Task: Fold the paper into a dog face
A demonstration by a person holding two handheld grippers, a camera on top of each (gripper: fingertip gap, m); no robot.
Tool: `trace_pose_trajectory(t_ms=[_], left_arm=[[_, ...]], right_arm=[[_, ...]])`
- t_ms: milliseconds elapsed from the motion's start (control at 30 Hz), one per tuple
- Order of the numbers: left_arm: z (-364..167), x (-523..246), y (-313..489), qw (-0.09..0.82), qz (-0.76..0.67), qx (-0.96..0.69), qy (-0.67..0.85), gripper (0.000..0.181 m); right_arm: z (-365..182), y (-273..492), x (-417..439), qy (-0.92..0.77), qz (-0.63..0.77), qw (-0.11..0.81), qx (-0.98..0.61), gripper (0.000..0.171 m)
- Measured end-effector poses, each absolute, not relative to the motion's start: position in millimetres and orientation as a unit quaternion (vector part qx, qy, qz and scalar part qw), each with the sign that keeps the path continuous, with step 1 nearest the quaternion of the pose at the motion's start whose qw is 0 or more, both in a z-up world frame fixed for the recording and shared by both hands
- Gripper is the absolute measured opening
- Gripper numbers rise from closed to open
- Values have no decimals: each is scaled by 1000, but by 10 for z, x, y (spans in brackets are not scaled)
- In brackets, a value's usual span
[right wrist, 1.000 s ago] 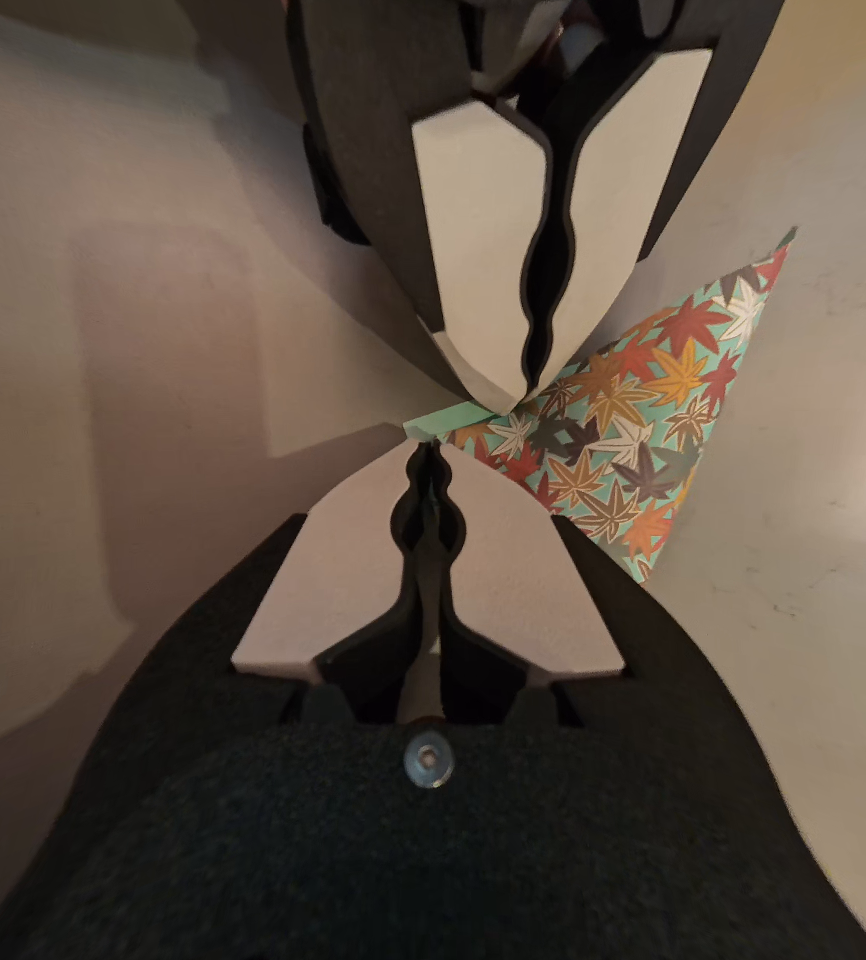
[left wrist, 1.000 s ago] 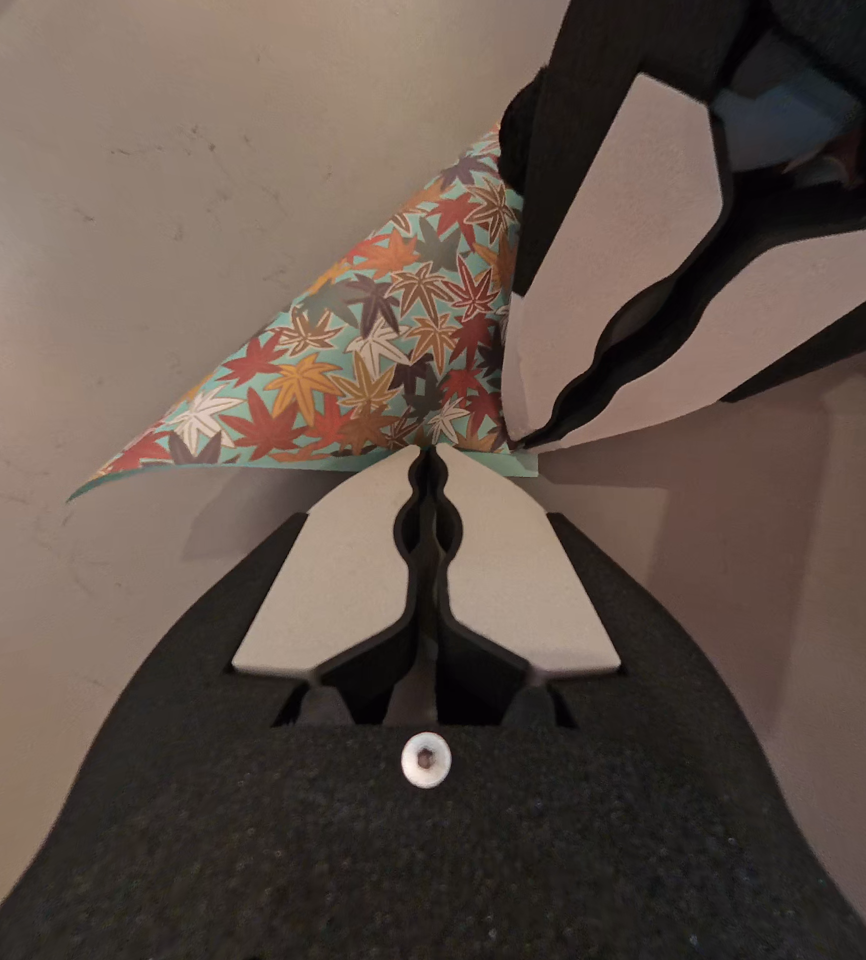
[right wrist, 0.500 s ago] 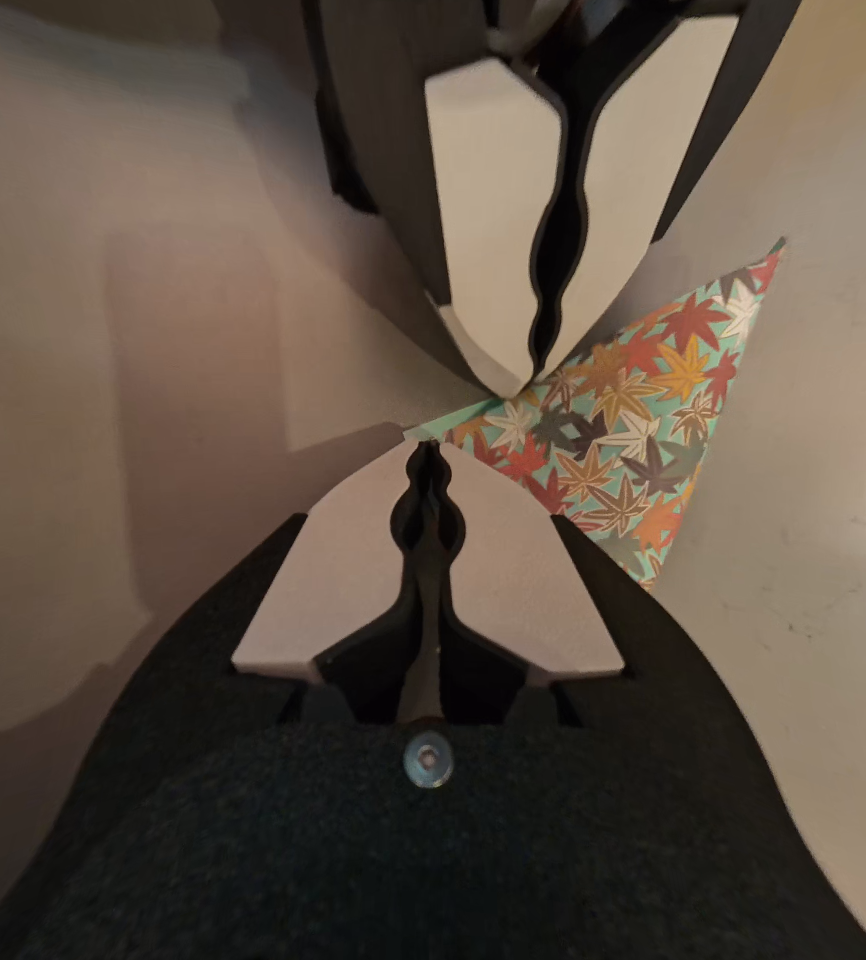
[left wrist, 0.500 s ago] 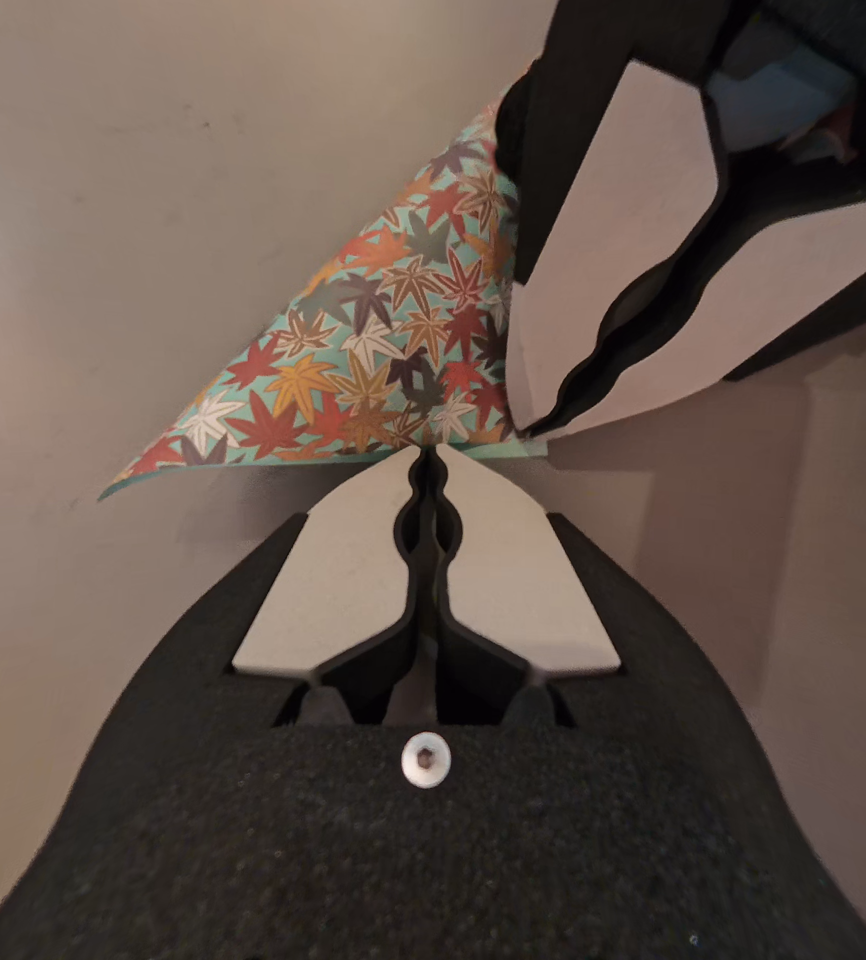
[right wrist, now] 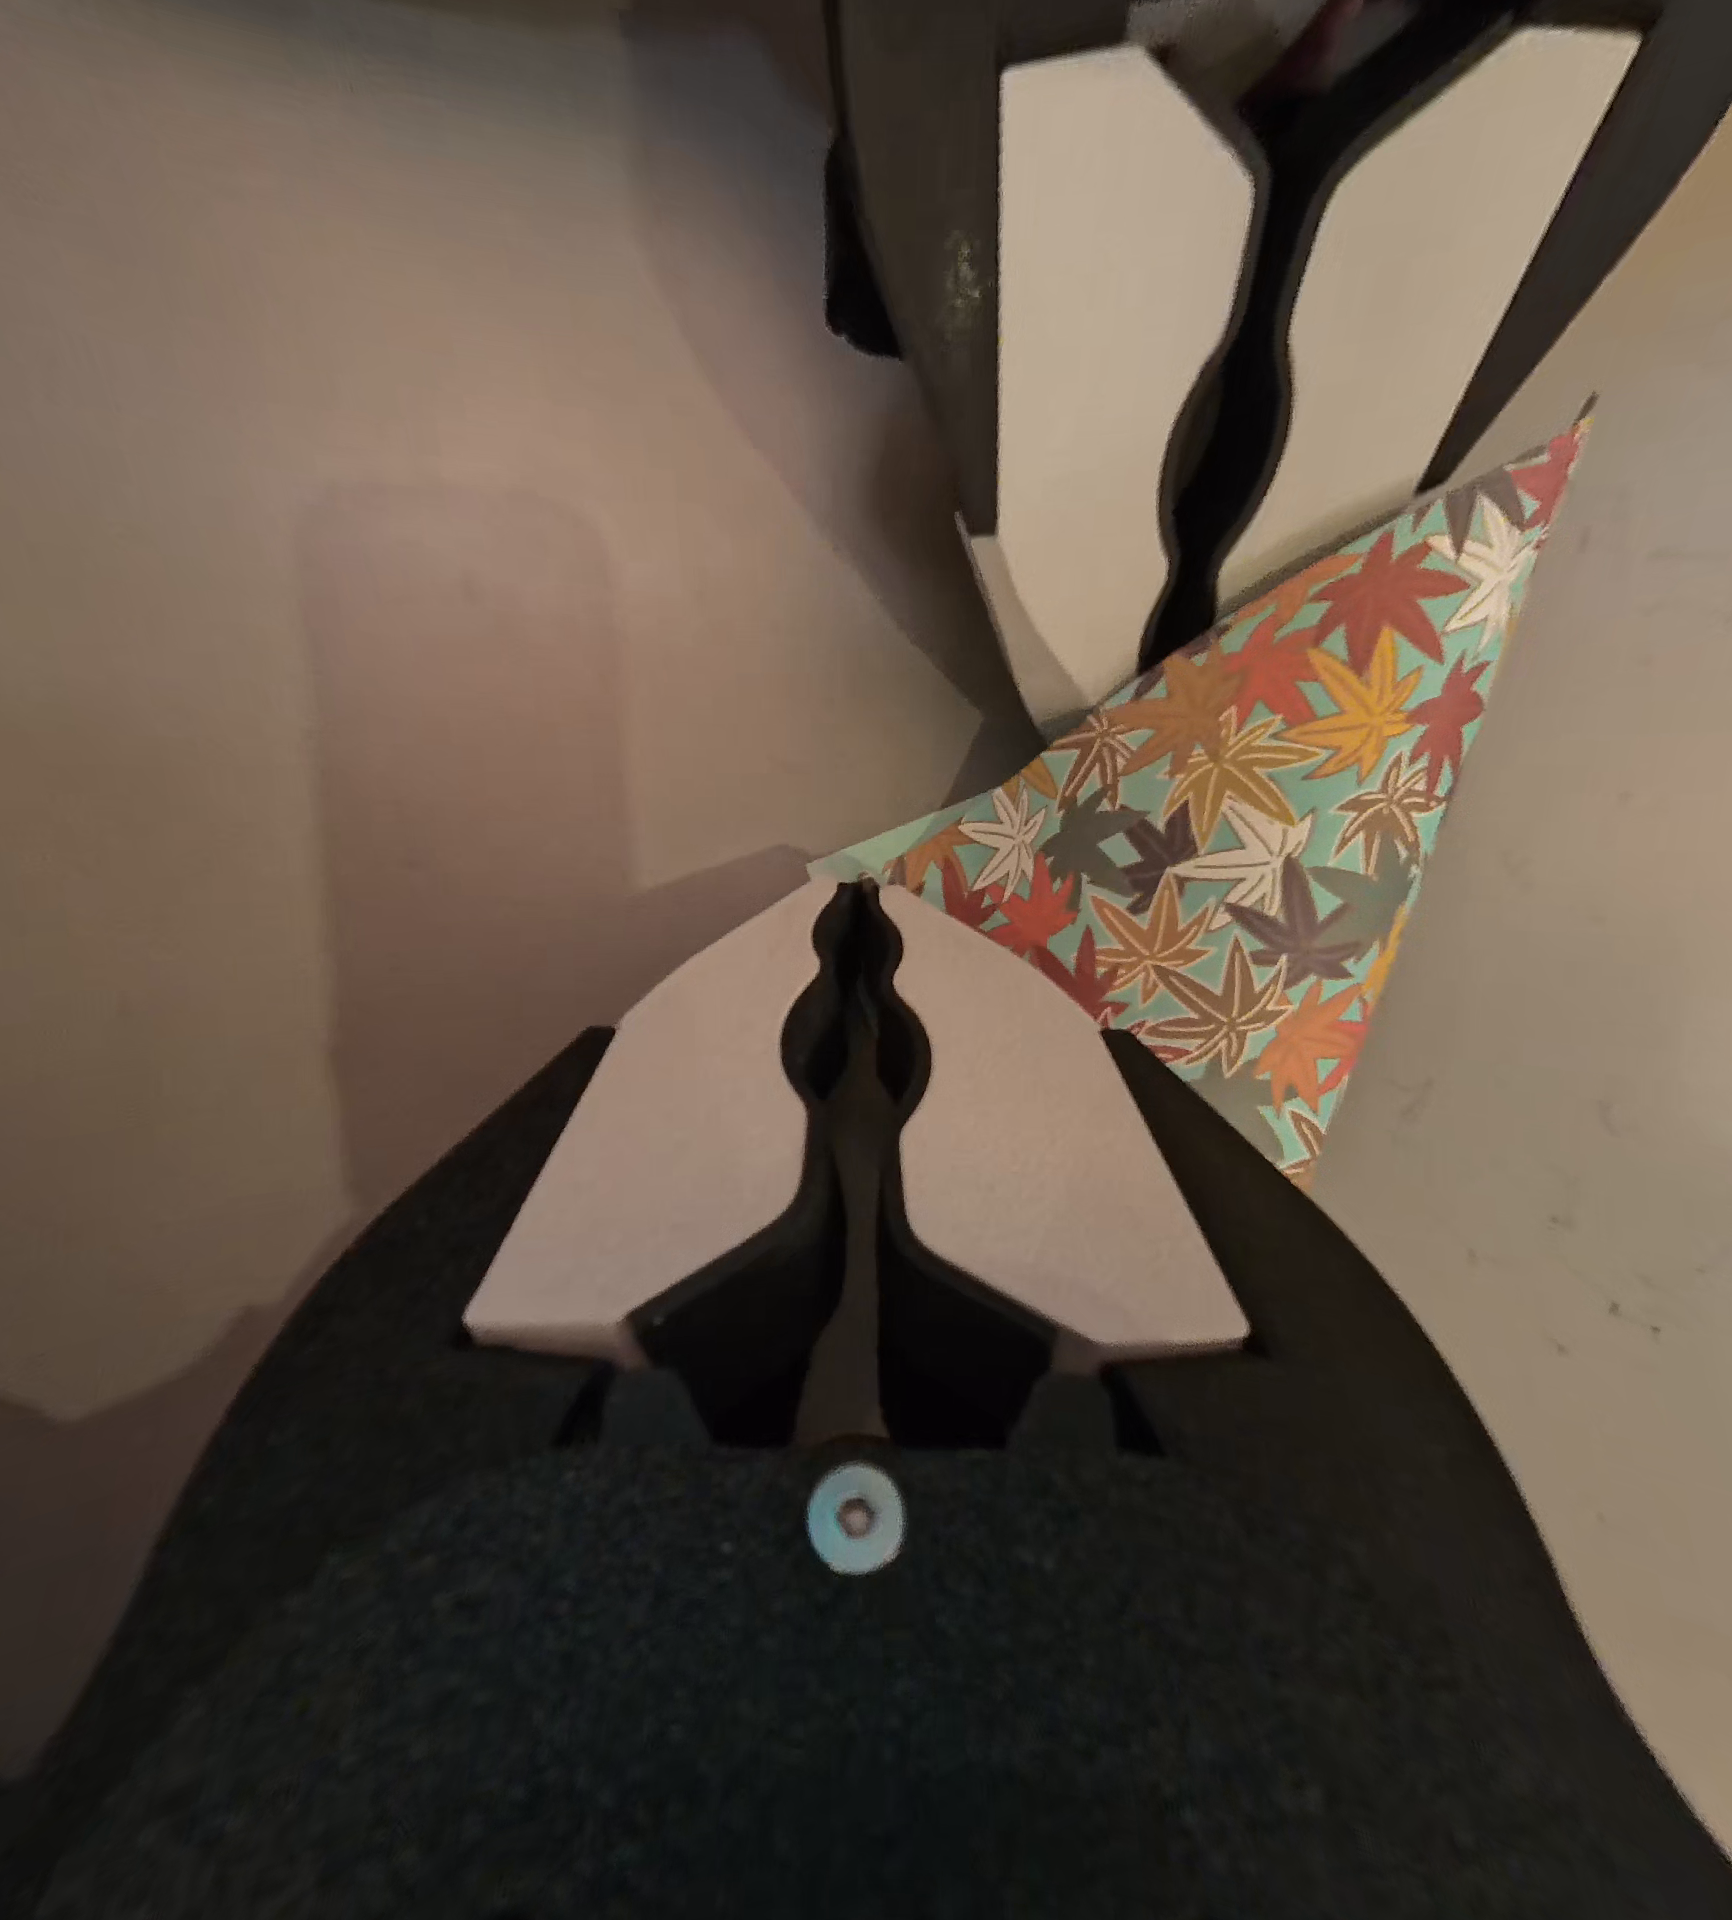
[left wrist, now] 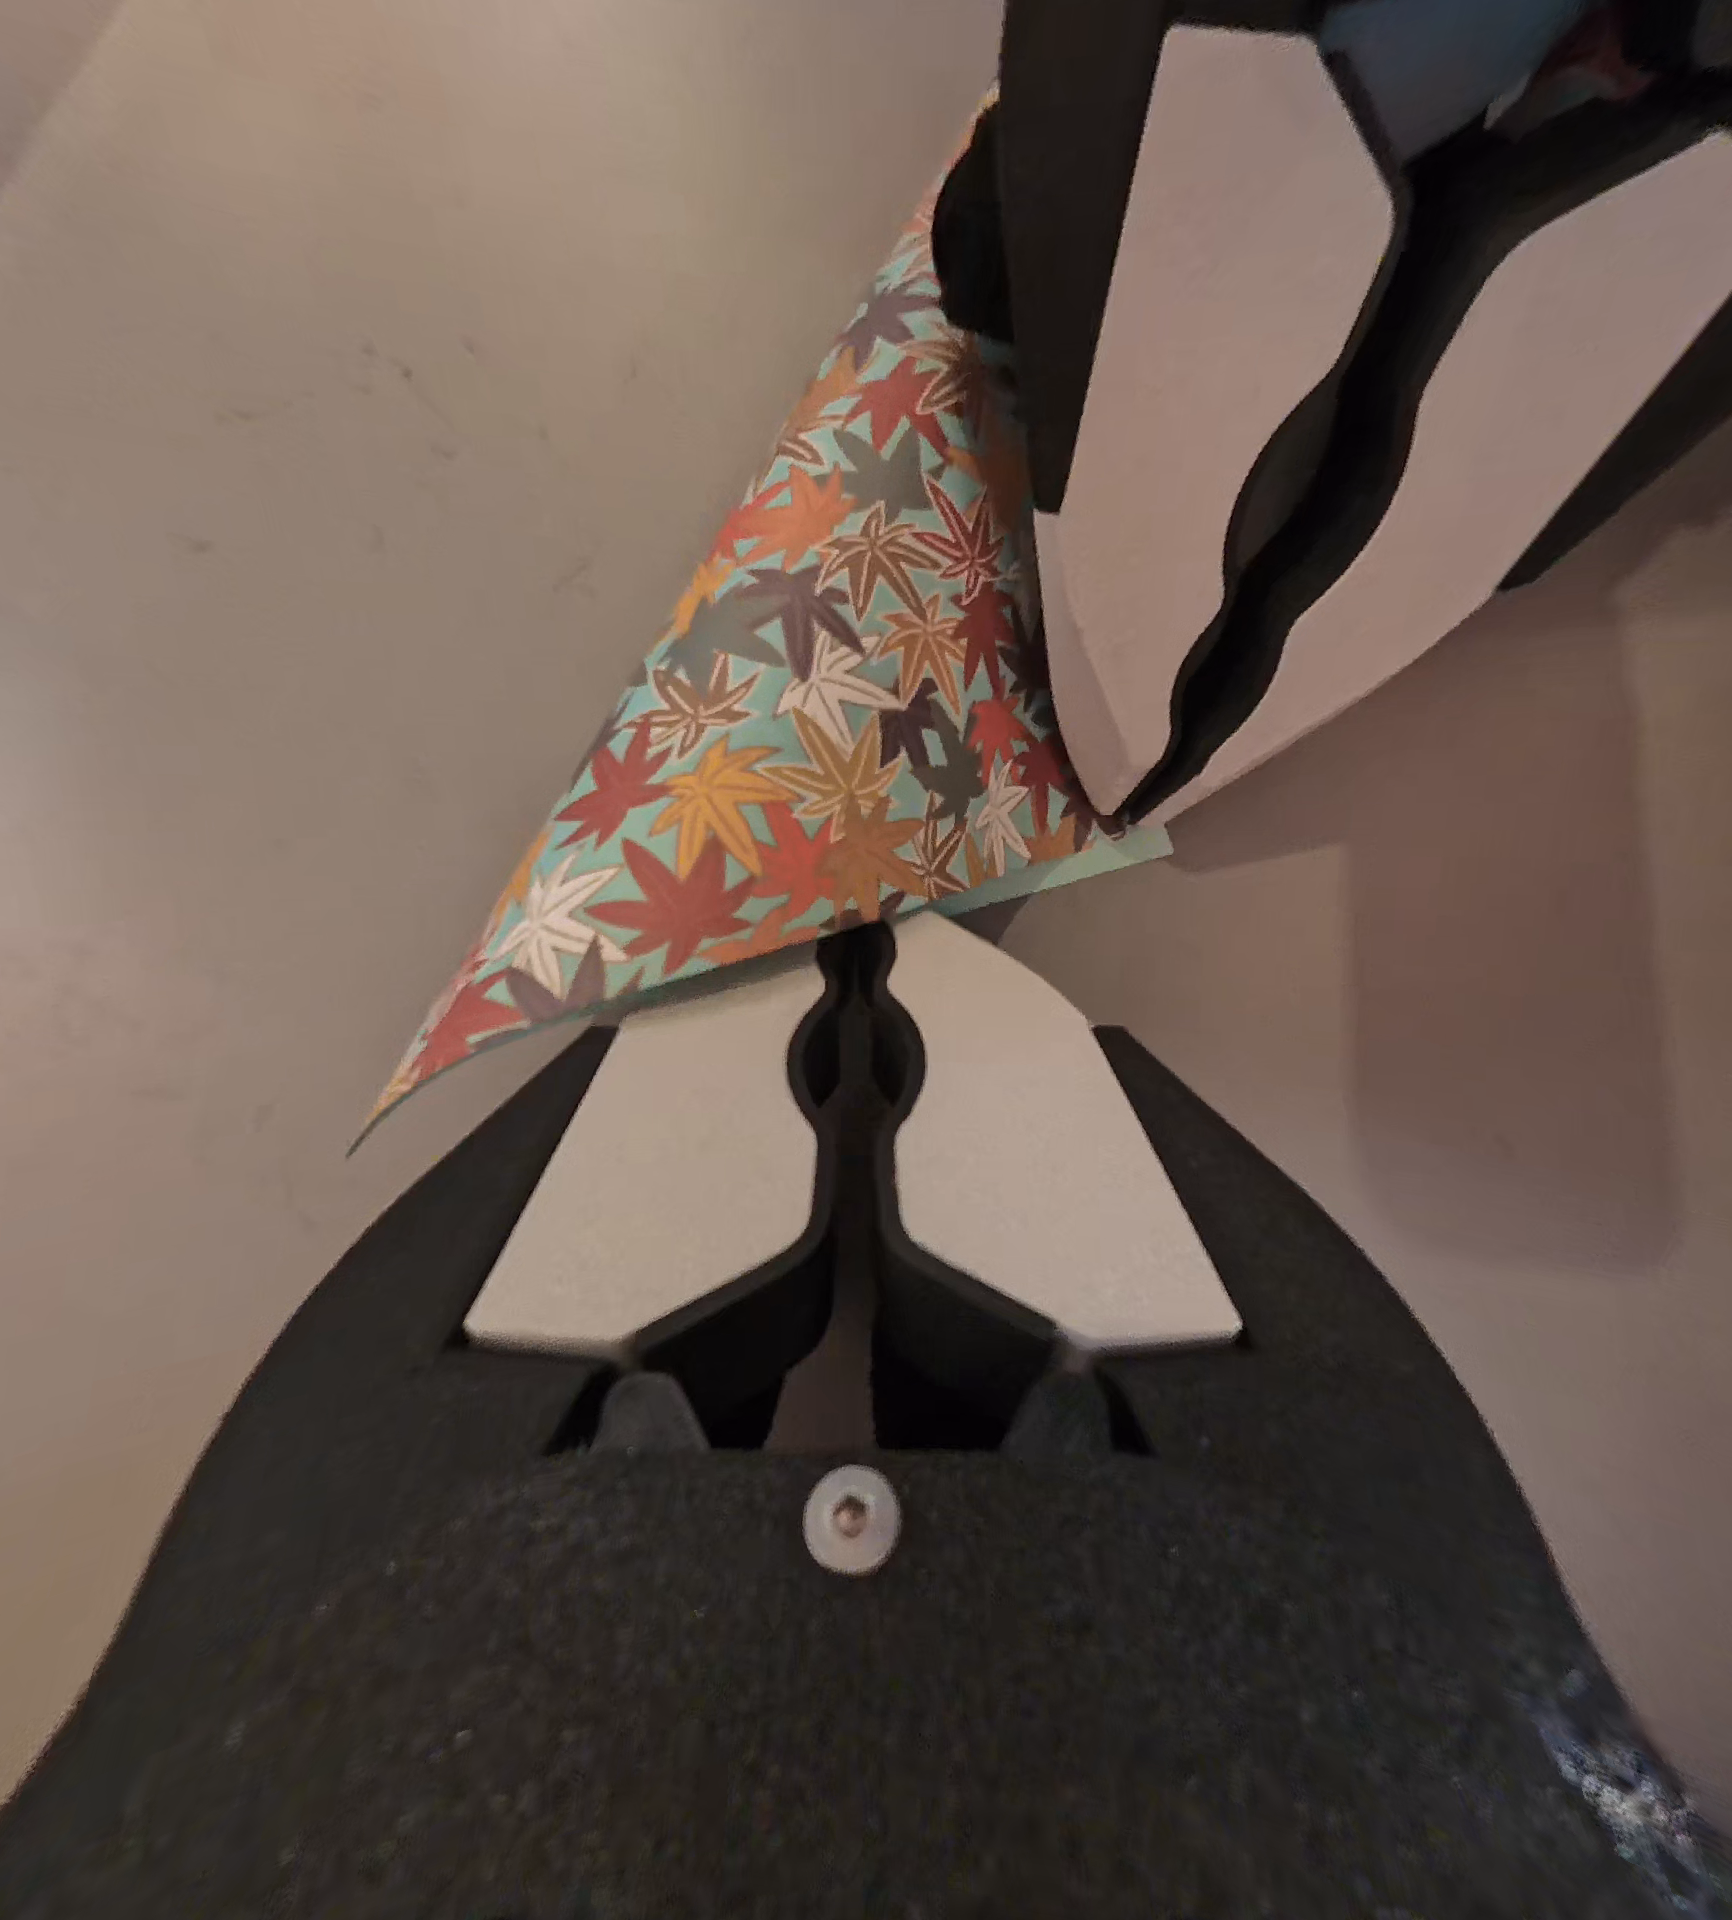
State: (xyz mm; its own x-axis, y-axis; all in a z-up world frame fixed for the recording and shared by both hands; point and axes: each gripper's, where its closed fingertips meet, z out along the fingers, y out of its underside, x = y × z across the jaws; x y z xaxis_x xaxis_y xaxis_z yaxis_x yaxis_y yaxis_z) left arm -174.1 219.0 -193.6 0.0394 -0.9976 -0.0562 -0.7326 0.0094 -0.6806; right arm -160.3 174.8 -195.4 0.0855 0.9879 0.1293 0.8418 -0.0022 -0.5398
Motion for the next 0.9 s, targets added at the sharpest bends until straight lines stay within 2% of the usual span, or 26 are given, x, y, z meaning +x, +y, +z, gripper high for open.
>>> trace_pose_trajectory(t_ms=[900], left_arm=[[-1939, -1743, 2188, 285, -227, -676, 641, 0]], right_arm=[[-1951, 1710, -1635, -660, 139, 231, -702, 0]])
